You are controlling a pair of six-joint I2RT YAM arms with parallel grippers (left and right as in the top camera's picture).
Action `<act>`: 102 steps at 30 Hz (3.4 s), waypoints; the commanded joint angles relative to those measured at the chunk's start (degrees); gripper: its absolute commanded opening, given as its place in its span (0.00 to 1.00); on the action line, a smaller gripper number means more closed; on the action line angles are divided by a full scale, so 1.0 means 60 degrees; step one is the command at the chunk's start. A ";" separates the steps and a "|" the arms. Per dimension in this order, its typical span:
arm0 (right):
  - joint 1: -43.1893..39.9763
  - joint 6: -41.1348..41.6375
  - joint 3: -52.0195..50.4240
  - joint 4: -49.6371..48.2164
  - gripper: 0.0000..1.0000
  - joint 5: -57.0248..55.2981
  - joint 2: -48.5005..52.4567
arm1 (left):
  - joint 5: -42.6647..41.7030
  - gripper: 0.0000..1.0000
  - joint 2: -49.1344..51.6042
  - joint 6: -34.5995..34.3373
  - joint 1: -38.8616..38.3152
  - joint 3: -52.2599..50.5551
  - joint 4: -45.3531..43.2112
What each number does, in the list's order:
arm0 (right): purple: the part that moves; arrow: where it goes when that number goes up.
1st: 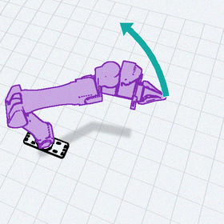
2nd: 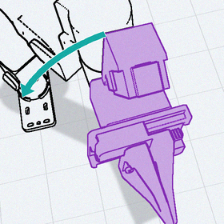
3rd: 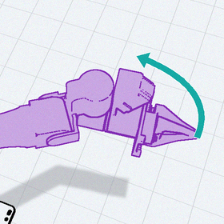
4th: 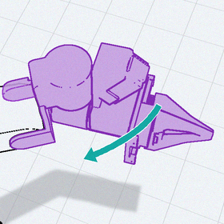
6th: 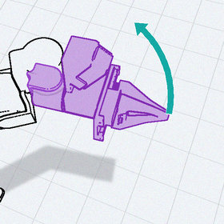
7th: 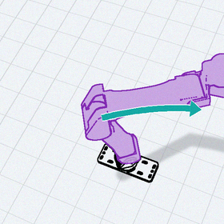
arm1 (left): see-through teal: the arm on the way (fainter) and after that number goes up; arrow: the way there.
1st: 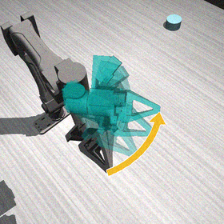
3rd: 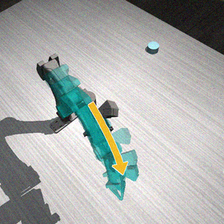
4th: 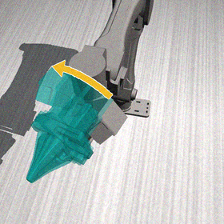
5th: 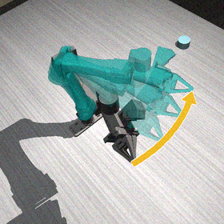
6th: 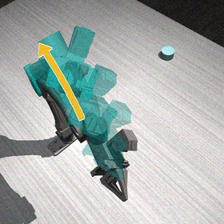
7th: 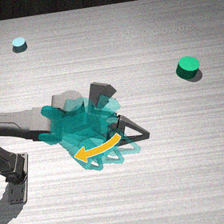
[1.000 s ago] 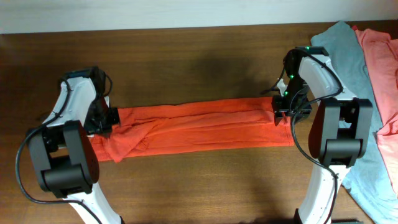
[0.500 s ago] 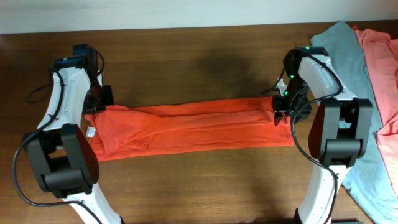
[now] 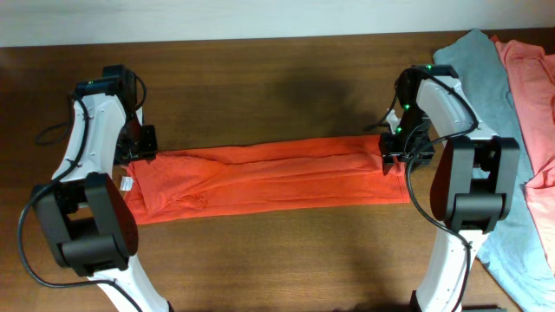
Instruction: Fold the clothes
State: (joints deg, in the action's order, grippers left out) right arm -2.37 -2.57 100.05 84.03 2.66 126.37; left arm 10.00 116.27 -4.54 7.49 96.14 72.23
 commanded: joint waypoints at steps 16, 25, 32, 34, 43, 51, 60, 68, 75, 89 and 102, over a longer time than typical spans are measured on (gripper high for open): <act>-0.2506 -0.1963 -0.0036 -0.0040 0.77 0.3723 -0.1169 | -0.1570 0.43 -0.0186 0.0047 -0.0146 0.0080 0.0514; -0.2583 -0.3202 -0.2022 -0.1909 0.79 0.4987 -0.1162 | -0.1610 0.44 -0.0186 0.0047 -0.0423 0.0080 0.0557; -0.2616 -0.2521 -0.3297 -0.3694 0.79 0.4543 -0.1162 | -0.1606 0.43 -0.0186 0.0051 -0.0437 0.0080 0.0557; -0.2616 -0.2524 -0.3442 -0.3876 0.79 0.4510 -0.1158 | -0.1606 0.44 -0.0186 0.0051 -0.0437 0.0080 0.0554; -0.2605 -0.2317 -0.3588 -0.4171 0.79 0.4513 -0.1158 | -0.1606 0.44 -0.0186 0.0047 -0.0437 0.0080 0.0550; -0.2597 -0.1049 -0.3603 -0.4517 0.54 0.4521 -0.1158 | -0.1606 0.44 -0.0186 0.0051 -0.0437 0.0080 0.0583; -0.2597 -0.1053 -0.4058 -0.4736 0.54 0.4524 -0.1158 | -0.1603 0.44 -0.0186 0.0051 -0.0437 0.0080 0.0583; -0.2073 -0.1056 -0.4583 -0.5246 0.54 0.4521 -0.1158 | -0.1606 0.44 -0.0186 0.0051 -0.0437 0.0080 0.0590; -0.1825 -0.0984 -0.4572 -0.5417 0.12 0.4510 -0.1158 | -0.1603 0.44 -0.0186 0.0051 -0.0437 0.0080 0.0663; -0.3249 0.0022 -0.2430 -0.3763 0.04 0.2171 -0.1271 | -0.1592 0.43 -0.0186 0.0262 -0.0426 0.0084 0.0976; -0.1555 0.0608 0.0076 -0.0670 0.04 0.0678 -0.1293 | -0.1461 0.43 -0.0186 0.0259 -0.0401 0.0084 0.1009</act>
State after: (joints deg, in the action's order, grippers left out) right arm -16.60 -1.61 98.61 78.32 11.73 118.58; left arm 0.86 116.27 -4.01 4.93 96.14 78.24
